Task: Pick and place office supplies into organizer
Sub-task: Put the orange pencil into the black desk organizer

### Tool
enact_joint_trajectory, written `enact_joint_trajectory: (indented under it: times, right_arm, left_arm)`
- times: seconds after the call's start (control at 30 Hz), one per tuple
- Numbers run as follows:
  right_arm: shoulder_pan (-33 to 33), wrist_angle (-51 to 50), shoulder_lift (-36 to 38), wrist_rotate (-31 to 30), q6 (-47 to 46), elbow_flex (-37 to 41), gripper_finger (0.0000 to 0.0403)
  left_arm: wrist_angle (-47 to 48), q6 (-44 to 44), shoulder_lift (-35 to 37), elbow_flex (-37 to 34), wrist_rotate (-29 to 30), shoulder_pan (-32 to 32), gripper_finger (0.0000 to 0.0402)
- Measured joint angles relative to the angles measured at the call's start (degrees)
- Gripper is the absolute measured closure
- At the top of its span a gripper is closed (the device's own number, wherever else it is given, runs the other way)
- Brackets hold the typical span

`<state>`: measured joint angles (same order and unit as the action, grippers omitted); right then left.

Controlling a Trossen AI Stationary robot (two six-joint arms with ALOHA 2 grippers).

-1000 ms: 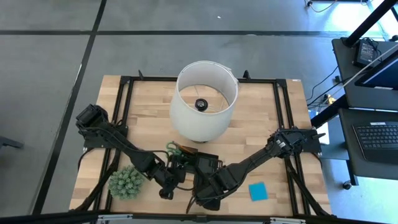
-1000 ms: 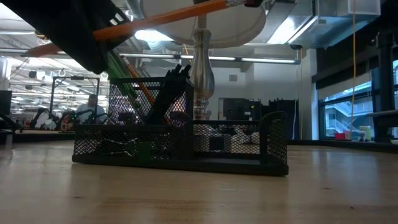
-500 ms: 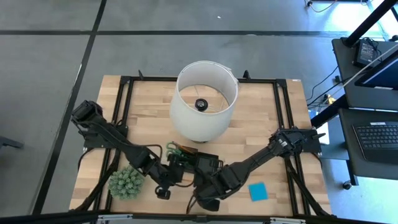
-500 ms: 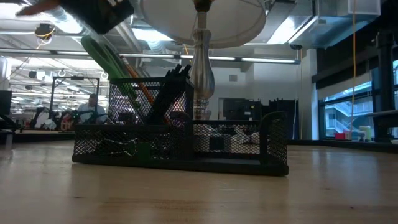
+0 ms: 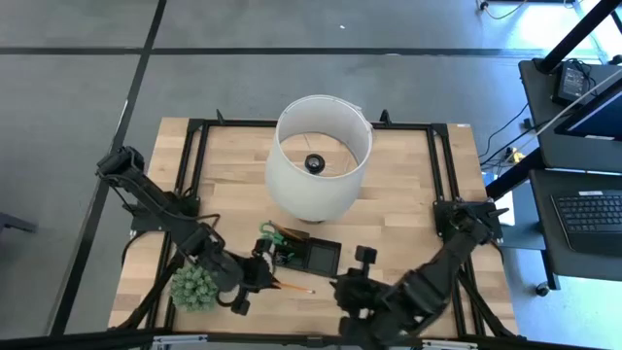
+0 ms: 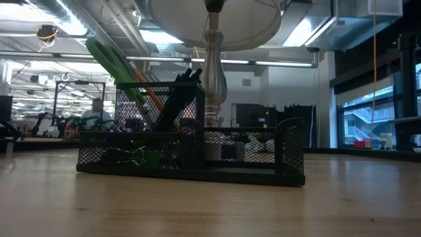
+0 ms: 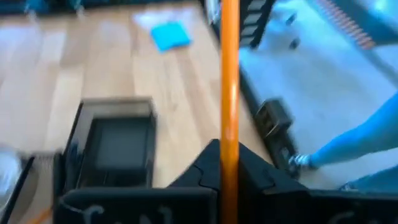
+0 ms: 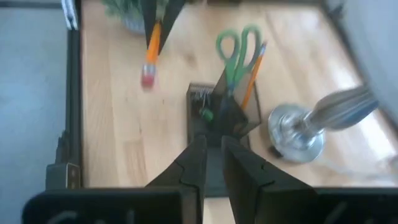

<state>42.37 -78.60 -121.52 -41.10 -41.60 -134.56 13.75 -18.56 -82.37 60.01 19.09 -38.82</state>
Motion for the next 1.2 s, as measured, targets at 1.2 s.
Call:
enact_joint_trajectory:
  times: [1.2]
  right_arm:
    - [-0.46, 8.6, 4.19, -6.39, -1.33, 19.96, 0.0215]
  left_arm:
    - [-23.02, 7.36, 3.01, -9.14, -0.66, 3.43, 0.0392]
